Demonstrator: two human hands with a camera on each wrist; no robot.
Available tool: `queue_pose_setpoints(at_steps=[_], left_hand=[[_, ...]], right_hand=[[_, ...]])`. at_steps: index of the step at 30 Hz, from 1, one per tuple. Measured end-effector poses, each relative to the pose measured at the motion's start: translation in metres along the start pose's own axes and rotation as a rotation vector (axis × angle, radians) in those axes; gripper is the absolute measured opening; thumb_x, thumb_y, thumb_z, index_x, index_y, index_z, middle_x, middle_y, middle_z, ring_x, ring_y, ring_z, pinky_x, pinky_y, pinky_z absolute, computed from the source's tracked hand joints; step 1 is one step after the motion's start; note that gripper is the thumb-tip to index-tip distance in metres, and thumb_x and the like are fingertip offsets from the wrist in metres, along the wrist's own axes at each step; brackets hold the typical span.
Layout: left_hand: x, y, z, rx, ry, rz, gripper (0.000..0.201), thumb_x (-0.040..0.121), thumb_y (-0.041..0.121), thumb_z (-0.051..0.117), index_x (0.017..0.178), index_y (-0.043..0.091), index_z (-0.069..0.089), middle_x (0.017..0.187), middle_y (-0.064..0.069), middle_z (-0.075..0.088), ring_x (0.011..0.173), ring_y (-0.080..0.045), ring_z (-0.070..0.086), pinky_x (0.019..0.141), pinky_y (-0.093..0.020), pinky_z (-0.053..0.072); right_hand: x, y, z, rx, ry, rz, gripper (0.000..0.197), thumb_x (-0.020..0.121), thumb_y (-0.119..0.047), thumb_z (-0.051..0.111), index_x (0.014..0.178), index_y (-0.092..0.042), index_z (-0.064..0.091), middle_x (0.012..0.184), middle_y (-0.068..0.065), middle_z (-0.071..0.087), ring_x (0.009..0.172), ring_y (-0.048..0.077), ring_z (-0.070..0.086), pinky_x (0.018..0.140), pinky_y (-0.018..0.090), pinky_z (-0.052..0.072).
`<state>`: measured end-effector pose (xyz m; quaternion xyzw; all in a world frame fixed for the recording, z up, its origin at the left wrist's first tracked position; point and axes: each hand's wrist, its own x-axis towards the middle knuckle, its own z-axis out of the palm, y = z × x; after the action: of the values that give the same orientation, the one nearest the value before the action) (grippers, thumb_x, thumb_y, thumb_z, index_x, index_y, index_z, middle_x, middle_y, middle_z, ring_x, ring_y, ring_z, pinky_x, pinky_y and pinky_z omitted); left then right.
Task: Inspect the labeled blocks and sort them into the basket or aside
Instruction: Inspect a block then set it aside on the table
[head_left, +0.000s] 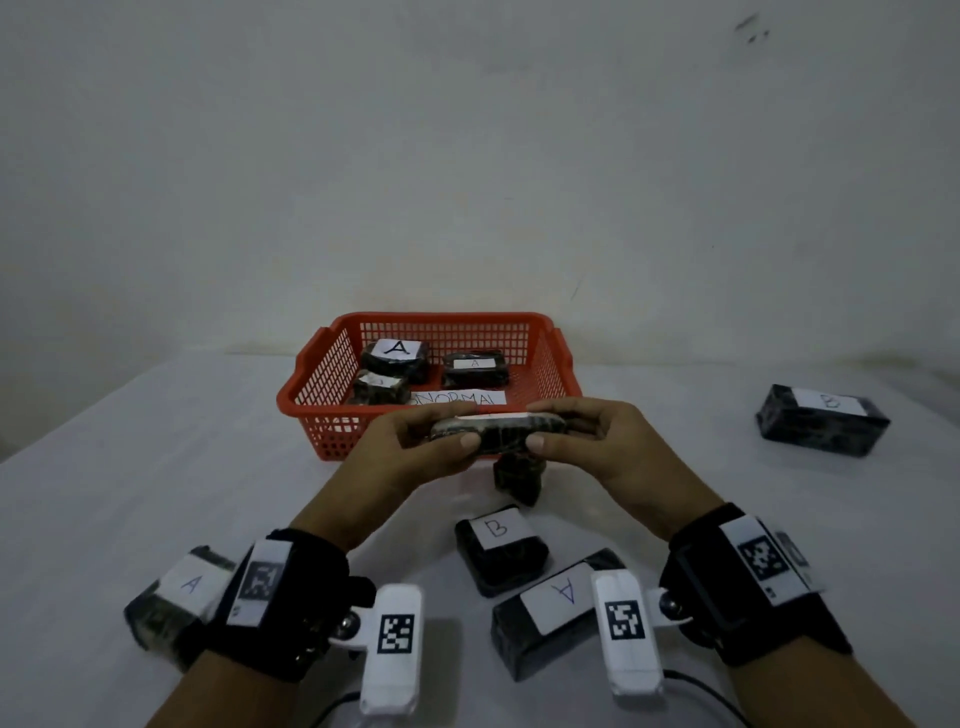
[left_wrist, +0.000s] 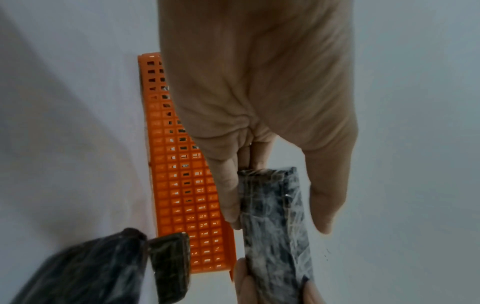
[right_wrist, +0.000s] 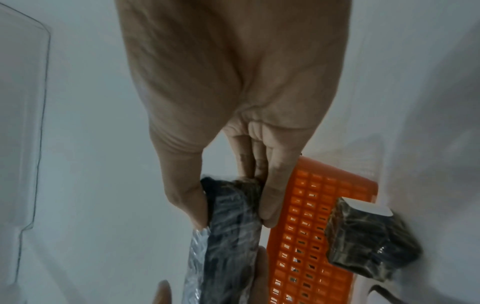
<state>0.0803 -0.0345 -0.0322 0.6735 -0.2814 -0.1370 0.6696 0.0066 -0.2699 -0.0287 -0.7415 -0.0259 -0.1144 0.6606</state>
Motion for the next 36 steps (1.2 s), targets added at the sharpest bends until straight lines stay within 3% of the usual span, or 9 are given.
queue_pose_setpoints(at_steps=[7,10,12,17,20,26,30,33,36], left_hand=[[-0.006,-0.005,0.0,0.115,0.06,0.064,0.037,0.084,0.01,0.077,0.121,0.011,0.072,0.113,-0.004,0.077,0.109,-0.02,0.072,0.099,-0.036,0.057],[-0.009,-0.006,0.002,0.069,0.005,0.049,0.041,0.083,0.023,0.081,0.122,0.015,0.072,0.118,-0.007,0.075,0.114,-0.026,0.07,0.103,-0.046,0.054],[-0.009,-0.005,0.004,0.052,-0.009,0.052,0.045,0.081,0.028,0.082,0.123,0.015,0.072,0.12,-0.008,0.074,0.116,-0.027,0.069,0.103,-0.047,0.053],[-0.011,0.0,0.003,0.087,0.033,0.078,0.046,0.08,0.025,0.075,0.124,0.011,0.07,0.116,-0.005,0.076,0.111,-0.022,0.072,0.099,-0.039,0.057],[-0.012,-0.001,0.0,0.062,0.011,0.039,0.047,0.083,0.026,0.079,0.128,0.014,0.068,0.122,-0.005,0.074,0.115,-0.021,0.07,0.103,-0.043,0.053],[-0.012,-0.001,0.006,0.157,0.053,0.097,0.045,0.084,0.013,0.076,0.128,0.011,0.067,0.117,-0.003,0.076,0.109,-0.015,0.072,0.101,-0.033,0.055],[-0.013,0.002,0.01,0.119,-0.007,0.087,0.059,0.075,0.024,0.079,0.131,0.014,0.064,0.122,-0.002,0.074,0.115,-0.015,0.07,0.098,-0.03,0.056],[-0.013,0.004,0.011,0.142,0.027,0.126,0.055,0.075,0.022,0.078,0.128,0.013,0.067,0.117,0.0,0.076,0.111,-0.011,0.072,0.091,-0.02,0.057],[-0.013,0.003,0.009,0.147,0.031,0.127,0.054,0.075,0.023,0.079,0.127,0.014,0.067,0.117,0.0,0.076,0.111,-0.012,0.071,0.094,-0.023,0.057]], right_hand=[[-0.003,0.002,0.012,-0.033,-0.051,0.0,0.041,0.08,-0.012,0.085,0.12,-0.009,0.073,0.114,0.01,0.078,0.107,0.02,0.075,0.096,0.032,0.06],[-0.003,0.0,0.014,-0.084,-0.016,-0.051,0.035,0.08,-0.018,0.086,0.112,-0.008,0.078,0.106,0.01,0.079,0.099,0.018,0.076,0.086,0.024,0.06],[-0.003,-0.001,0.013,-0.098,-0.01,-0.07,0.034,0.08,-0.017,0.086,0.111,-0.008,0.078,0.106,0.01,0.079,0.097,0.016,0.076,0.083,0.019,0.059],[-0.002,0.001,0.008,-0.004,-0.082,-0.032,0.052,0.073,-0.019,0.086,0.122,-0.007,0.073,0.116,0.012,0.077,0.11,0.023,0.075,0.098,0.034,0.059],[-0.002,0.003,0.003,0.005,-0.066,-0.023,0.044,0.081,-0.009,0.082,0.123,-0.005,0.071,0.116,0.013,0.078,0.111,0.025,0.075,0.101,0.037,0.058],[-0.001,0.005,0.008,0.025,-0.079,-0.001,0.042,0.081,-0.005,0.082,0.121,-0.003,0.072,0.119,0.018,0.075,0.112,0.031,0.073,0.104,0.045,0.057],[-0.003,0.003,0.014,-0.037,-0.053,-0.036,0.041,0.08,-0.014,0.086,0.118,-0.003,0.074,0.114,0.015,0.077,0.107,0.028,0.075,0.1,0.041,0.059],[-0.003,0.001,0.014,-0.047,-0.059,-0.039,0.043,0.08,-0.01,0.086,0.12,-0.004,0.072,0.116,0.015,0.076,0.108,0.027,0.075,0.098,0.038,0.06],[-0.003,0.0,0.013,-0.054,-0.055,-0.046,0.049,0.077,-0.007,0.087,0.123,-0.005,0.07,0.118,0.013,0.075,0.11,0.025,0.074,0.099,0.039,0.059]])
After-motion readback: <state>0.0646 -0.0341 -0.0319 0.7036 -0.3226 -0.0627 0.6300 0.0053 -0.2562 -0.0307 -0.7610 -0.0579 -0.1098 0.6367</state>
